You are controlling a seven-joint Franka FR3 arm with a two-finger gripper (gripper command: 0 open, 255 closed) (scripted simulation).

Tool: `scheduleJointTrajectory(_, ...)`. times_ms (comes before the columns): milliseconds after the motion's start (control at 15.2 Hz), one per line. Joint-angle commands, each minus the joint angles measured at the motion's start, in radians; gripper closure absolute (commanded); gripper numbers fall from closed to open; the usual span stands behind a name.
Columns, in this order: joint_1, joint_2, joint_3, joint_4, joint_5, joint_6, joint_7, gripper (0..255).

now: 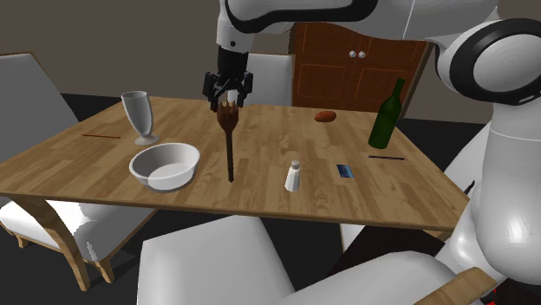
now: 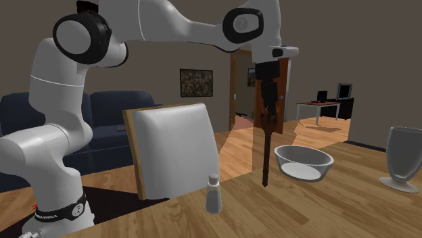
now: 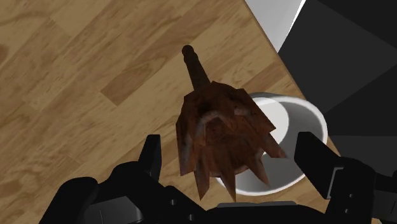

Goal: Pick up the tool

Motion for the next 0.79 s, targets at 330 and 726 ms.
scheduleJointTrajectory(330,0.000,-0.001,0.000,-0.004,0.000,0.004,0.000,255)
scheduleJointTrajectory(726,0.002,0.007,0.000,0.033,-0.002,-0.025,0.002,255)
